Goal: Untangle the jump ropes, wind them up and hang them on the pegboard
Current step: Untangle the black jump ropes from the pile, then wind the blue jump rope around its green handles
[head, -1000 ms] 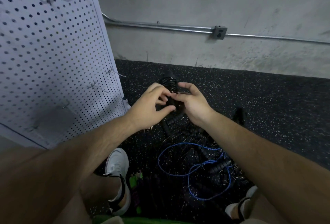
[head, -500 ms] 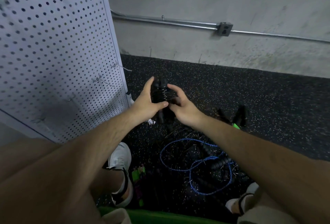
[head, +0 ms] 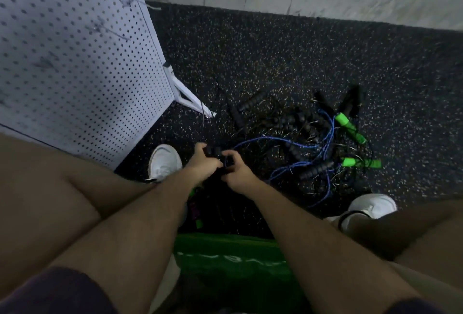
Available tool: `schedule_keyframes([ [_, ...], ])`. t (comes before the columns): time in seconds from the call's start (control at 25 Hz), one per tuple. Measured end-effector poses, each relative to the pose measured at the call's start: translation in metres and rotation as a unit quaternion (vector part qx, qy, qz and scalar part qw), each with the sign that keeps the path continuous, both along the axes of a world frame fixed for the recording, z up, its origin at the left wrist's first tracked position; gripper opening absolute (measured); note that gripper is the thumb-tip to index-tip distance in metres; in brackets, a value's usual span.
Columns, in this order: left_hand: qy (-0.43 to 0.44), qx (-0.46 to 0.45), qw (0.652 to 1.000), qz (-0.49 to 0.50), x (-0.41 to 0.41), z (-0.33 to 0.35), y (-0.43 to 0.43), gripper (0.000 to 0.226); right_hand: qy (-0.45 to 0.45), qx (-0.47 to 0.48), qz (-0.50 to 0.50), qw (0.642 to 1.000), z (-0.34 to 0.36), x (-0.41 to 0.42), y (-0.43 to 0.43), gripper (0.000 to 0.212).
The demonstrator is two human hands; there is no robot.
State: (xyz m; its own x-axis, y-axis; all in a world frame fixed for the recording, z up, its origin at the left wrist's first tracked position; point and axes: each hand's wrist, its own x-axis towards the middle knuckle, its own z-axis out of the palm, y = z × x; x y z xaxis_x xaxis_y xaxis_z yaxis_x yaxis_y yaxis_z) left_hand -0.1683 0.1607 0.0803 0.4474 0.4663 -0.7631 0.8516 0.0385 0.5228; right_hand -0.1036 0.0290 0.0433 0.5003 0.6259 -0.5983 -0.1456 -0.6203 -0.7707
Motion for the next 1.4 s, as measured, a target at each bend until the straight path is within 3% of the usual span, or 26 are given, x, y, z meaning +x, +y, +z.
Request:
schedule_keyframes([
  [0.12, 0.067, -0.009, 0.998, 0.004, -0.016, -0.031, -0.006, 0.077, 0.056, -0.012, 0.043, 0.997, -0.026, -0.025, -0.009, 0.058],
  [0.2, 0.083, 0.003, 0.996, -0.012, -0.021, -0.041, -0.003, 0.095, 0.064, -0.016, 0.055, 0.996, -0.026, -0.031, -0.011, 0.05],
  [0.4, 0.087, -0.038, 0.988, -0.121, -0.012, -0.053, -0.016, 0.12, -0.001, -0.097, 0.079, 0.992, -0.025, -0.014, -0.045, 0.035],
  [0.48, 0.077, -0.035, 0.976, -0.199, -0.002, -0.057, -0.033, 0.105, -0.026, -0.127, 0.075, 0.989, -0.031, -0.005, -0.066, 0.031],
  [0.6, 0.062, 0.013, 0.947, -0.316, 0.011, -0.062, -0.066, 0.039, -0.03, -0.153, 0.06, 0.986, -0.045, 0.0, -0.092, 0.022],
  [0.64, 0.069, 0.036, 0.93, -0.359, 0.014, -0.064, -0.077, 0.027, -0.014, -0.165, 0.061, 0.984, -0.05, -0.001, -0.097, 0.02],
  [0.8, 0.101, 0.068, 0.865, -0.486, 0.025, -0.09, -0.106, 0.007, -0.002, -0.189, 0.086, 0.978, -0.067, -0.009, -0.104, 0.013],
  [0.88, 0.072, 0.103, 0.868, -0.48, 0.032, -0.102, -0.113, 0.005, -0.053, -0.18, 0.088, 0.978, -0.073, -0.007, -0.106, 0.011],
  [1.08, -0.03, 0.158, 0.882, -0.443, 0.065, -0.12, -0.13, 0.01, -0.146, -0.205, -0.025, 0.968, -0.1, 0.027, -0.119, 0.02],
  [1.2, -0.026, 0.115, 0.906, -0.407, 0.089, -0.134, -0.142, 0.009, -0.082, -0.191, -0.077, 0.975, -0.11, 0.049, -0.127, 0.027],
  [1.4, 0.019, 0.021, 0.959, -0.284, 0.109, -0.153, -0.153, 0.042, 0.028, -0.146, -0.192, 0.97, -0.127, 0.06, -0.133, 0.051],
])
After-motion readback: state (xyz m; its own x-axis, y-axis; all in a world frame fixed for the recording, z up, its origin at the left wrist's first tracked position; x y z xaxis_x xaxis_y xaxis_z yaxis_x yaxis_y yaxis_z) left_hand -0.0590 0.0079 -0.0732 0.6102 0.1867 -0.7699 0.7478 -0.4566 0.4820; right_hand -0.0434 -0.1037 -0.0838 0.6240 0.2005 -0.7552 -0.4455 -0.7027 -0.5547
